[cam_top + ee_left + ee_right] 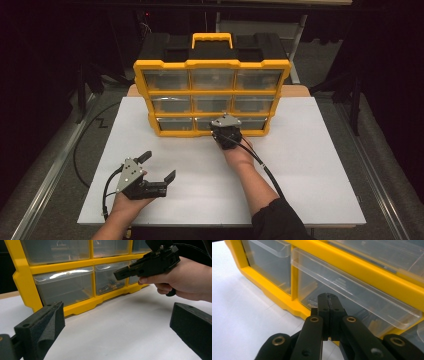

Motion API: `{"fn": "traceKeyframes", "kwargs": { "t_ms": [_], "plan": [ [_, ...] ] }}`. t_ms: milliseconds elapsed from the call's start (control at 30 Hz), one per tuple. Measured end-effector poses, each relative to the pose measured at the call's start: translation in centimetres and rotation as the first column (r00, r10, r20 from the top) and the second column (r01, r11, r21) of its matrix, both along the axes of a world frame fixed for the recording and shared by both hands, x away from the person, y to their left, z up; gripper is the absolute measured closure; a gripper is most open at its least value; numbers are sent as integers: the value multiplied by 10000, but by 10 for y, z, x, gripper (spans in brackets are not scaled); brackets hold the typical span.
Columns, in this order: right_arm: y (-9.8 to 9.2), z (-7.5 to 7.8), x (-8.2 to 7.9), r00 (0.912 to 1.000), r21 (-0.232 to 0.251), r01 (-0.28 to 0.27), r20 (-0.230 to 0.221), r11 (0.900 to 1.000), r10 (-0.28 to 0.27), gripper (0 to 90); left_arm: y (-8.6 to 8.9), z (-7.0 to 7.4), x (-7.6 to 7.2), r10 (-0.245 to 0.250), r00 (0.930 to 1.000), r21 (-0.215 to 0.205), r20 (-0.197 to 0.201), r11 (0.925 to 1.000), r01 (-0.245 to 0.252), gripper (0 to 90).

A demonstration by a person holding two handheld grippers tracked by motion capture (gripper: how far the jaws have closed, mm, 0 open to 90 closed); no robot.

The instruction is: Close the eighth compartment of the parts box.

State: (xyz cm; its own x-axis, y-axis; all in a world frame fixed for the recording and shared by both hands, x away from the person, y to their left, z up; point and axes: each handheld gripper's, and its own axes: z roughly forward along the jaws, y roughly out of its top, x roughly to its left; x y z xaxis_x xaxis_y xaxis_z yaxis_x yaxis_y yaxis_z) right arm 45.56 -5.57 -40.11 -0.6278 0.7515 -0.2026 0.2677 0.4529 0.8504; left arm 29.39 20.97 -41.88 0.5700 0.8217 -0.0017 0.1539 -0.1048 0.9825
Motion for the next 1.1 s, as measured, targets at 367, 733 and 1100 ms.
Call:
{"fn": "traceKeyframes", "kwargs": {
  "t_ms": [367,733,1100],
  "plan": [
    [-6,0,-19,9994,208,-303,-139,9993,306,885,-1,0,0,-2,10000,22,-1,10000,2,7],
    [-15,-2,-37,9987,329,-477,-186,9983,483,859,-1,0,1,-6,10000,104,-18,9999,6,7],
    [-32,-5,-67,9930,484,-1072,-440,9931,1093,654,-1,-1,1,44,10000,147,-11,9999,-44,7]
  ]
}}
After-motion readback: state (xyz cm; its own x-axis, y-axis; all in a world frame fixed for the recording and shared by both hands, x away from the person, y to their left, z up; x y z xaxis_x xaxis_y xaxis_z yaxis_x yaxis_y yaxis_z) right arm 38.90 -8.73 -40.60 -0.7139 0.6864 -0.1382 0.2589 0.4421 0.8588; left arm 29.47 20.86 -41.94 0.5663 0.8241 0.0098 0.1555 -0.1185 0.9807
